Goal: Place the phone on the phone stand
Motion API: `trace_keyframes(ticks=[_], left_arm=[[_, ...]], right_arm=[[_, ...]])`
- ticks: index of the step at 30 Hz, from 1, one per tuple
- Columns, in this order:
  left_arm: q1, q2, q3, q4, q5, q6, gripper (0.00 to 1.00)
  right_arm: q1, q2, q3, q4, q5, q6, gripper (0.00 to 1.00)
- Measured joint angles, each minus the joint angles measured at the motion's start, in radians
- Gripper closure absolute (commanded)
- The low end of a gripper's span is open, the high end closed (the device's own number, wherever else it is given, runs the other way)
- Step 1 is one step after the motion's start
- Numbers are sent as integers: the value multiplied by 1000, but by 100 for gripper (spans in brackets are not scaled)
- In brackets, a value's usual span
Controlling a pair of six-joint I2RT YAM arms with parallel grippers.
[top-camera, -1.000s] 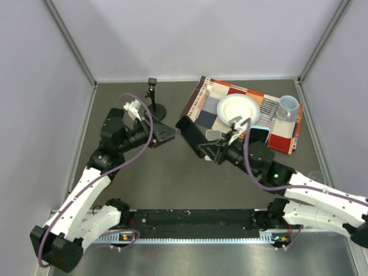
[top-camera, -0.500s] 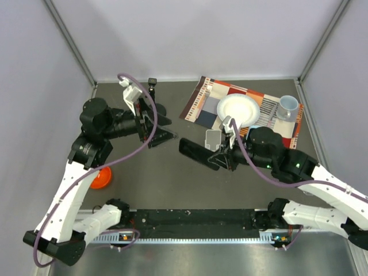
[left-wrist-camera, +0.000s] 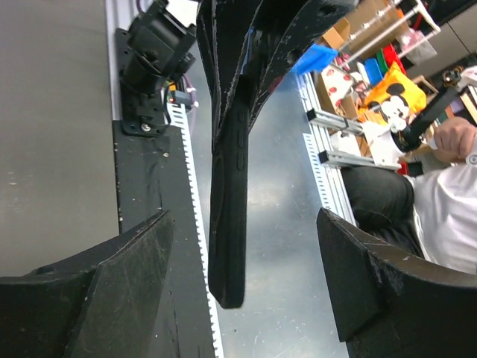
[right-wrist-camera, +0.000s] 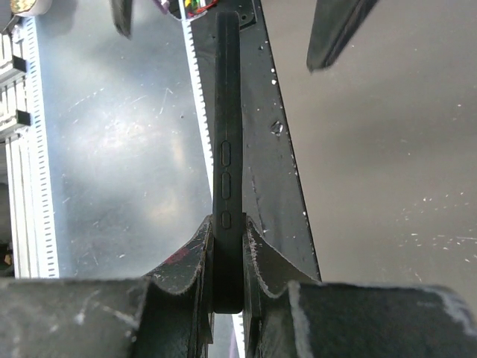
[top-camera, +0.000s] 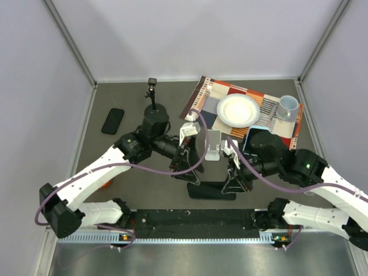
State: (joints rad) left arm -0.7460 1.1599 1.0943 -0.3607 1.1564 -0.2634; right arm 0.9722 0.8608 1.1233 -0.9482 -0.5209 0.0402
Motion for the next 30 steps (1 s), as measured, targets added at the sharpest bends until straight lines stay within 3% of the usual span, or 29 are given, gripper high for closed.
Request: trace_keyframes(ticks=[7, 10, 12, 13, 16, 17, 19, 20, 21, 25, 30], left_arm=[[-133, 109, 41, -22, 2, 51, 37], [-168, 138, 47, -43, -1, 63, 63], [-177, 151, 51, -55, 0, 71, 95], [-179, 152, 53, -60, -2, 71, 100], [-183, 146, 60, -68, -63, 127, 100], [-183, 140, 60, -68, -89, 139, 100], [-183, 120, 60, -80, -158, 140, 100], [-183, 109, 57, -80, -190, 139, 100], [-183, 89, 48, -67, -243, 139, 100], [-183, -56, -64, 33, -482, 119, 100], [-183, -230, -235, 222, -777, 65, 100]], right_arm=[[0, -55, 0, -6, -21, -8, 100], [0, -70, 4, -6, -24, -13, 100], [0, -74, 4, -5, -23, -14, 100], [0, -75, 4, -8, -10, -14, 100], [-7, -72, 4, -25, 35, 44, 57], [-6, -76, 3, -18, 69, 54, 35], [-4, -97, -1, 43, 157, 84, 24], [-4, -112, -6, 71, 204, 114, 10], [-4, -132, -17, 104, 267, 152, 4], [-4, -232, -111, 233, 553, 413, 1], [-4, -254, -252, 402, 731, 690, 1]])
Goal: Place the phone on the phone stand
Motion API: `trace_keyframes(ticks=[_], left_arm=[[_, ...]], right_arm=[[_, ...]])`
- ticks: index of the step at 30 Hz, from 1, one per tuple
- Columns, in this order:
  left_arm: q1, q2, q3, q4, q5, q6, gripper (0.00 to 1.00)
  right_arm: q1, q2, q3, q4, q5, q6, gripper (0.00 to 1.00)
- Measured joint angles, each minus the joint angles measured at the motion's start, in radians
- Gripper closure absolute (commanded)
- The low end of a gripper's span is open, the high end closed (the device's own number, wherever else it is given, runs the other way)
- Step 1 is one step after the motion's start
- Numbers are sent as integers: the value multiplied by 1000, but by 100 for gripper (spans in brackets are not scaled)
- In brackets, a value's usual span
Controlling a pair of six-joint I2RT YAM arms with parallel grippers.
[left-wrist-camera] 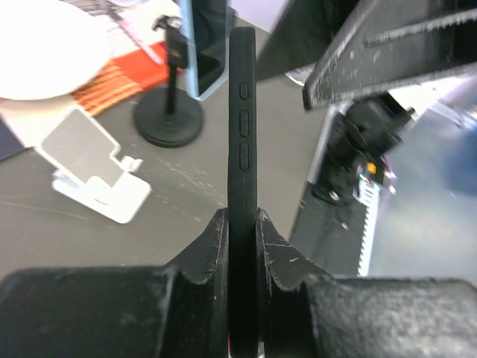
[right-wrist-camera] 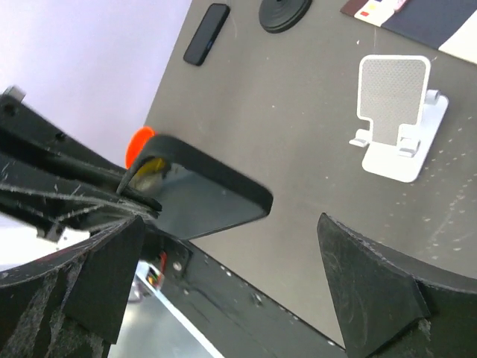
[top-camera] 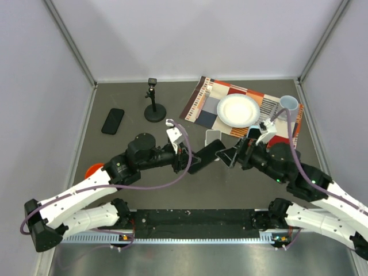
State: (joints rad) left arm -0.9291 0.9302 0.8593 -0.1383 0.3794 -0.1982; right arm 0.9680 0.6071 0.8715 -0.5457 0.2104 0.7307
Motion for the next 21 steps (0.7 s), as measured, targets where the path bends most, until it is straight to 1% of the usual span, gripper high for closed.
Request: trace_keyframes(ticks=[3, 6, 9, 15, 18, 21], left_arm=[[0, -11, -26, 68, -114, -26, 100], [0, -10, -42, 130, -201, -42, 100], [0, -11, -55, 164, -257, -46, 100], [0, -19, -89, 210, -310, -62, 100], [0, -20, -92, 222, -318, -63, 100], [0, -29, -100, 234, -330, -63, 100]], right_arm=[[0, 86, -16, 97, 38, 83, 1], [18, 169, -16, 203, 77, 109, 1], [38, 193, -16, 274, 116, 120, 1], [39, 222, -13, 410, 176, 180, 1], [39, 245, -13, 447, 194, 191, 1], [40, 272, -8, 446, 209, 205, 1]])
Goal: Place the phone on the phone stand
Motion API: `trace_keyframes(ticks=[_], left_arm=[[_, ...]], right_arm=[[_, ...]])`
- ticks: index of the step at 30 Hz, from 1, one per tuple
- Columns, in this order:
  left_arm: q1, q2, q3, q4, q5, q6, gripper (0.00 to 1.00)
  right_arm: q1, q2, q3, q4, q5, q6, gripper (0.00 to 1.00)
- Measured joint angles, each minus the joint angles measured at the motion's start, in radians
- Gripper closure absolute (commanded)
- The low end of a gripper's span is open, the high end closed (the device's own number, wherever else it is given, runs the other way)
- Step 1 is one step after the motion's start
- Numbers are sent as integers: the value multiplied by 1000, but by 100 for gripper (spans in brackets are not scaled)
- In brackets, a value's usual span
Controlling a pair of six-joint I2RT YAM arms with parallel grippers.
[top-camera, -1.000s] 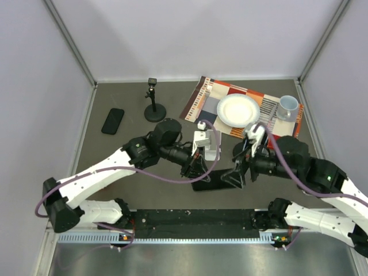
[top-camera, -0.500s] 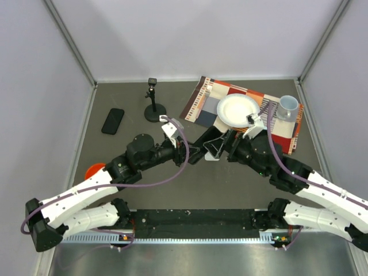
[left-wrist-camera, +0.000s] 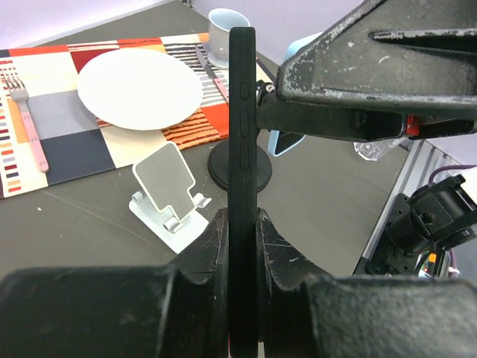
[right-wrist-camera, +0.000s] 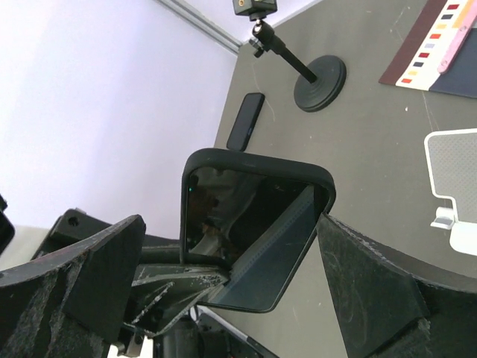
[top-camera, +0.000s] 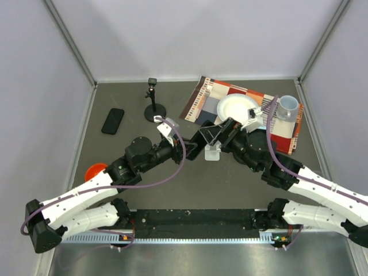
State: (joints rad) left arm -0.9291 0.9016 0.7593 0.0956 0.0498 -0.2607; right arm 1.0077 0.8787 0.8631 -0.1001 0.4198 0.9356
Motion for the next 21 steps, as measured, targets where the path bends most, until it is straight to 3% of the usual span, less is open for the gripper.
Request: trace_keyframes(ticks=[14, 21], left_arm=[[0, -43, -29, 25, -11, -7, 100], [0, -42, -31, 26, -9, -7, 100]], right_arm=[[0, 57, 62, -50, 61, 35, 3], [0, 102, 87, -56, 66, 39, 19]])
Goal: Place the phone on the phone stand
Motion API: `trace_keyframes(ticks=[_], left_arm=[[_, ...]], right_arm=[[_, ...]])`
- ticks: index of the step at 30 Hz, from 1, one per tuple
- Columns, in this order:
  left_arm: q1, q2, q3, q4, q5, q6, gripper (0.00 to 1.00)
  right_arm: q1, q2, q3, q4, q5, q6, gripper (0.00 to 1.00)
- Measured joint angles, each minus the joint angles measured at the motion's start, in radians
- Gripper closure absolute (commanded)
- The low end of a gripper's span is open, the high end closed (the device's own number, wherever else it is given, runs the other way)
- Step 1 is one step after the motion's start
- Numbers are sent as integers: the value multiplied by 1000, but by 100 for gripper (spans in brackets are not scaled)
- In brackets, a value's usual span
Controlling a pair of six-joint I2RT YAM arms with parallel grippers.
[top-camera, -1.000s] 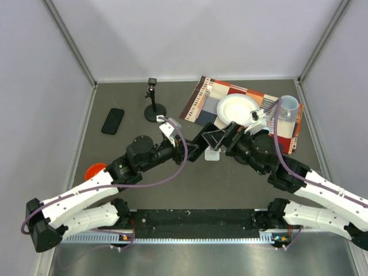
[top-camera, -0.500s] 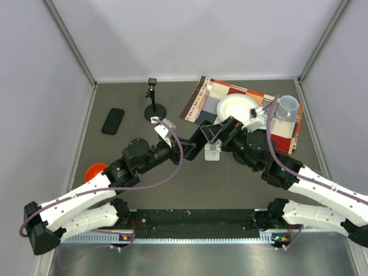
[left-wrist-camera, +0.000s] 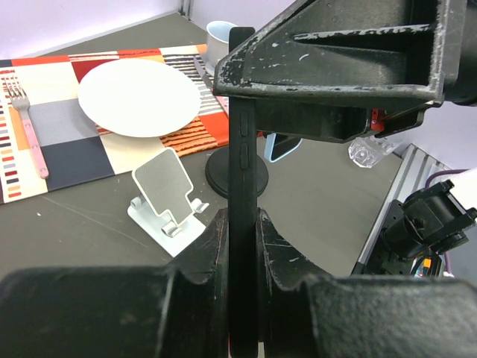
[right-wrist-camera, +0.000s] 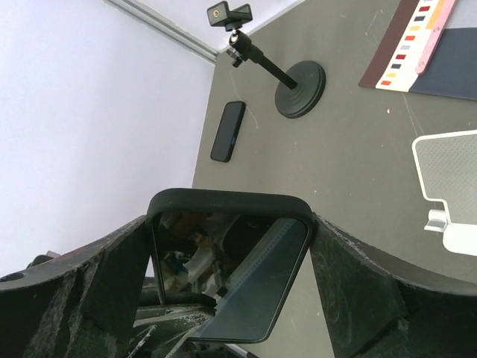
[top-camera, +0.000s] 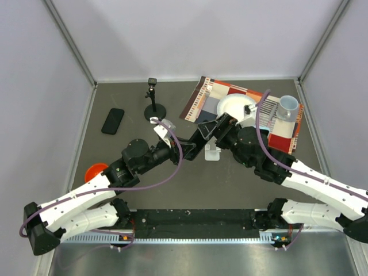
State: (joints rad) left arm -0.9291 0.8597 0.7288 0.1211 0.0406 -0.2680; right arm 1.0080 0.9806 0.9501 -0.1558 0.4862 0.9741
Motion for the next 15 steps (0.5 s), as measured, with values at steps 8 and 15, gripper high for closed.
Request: trace_keyframes(ticks=[8, 15], left_arm=[[2, 0, -10, 2, -7, 0, 89], [1, -21, -9, -42, -58, -19, 14]], right_arm=[[0, 26, 4, -6, 22, 21, 75], [4, 30, 13, -23, 82, -106, 100]])
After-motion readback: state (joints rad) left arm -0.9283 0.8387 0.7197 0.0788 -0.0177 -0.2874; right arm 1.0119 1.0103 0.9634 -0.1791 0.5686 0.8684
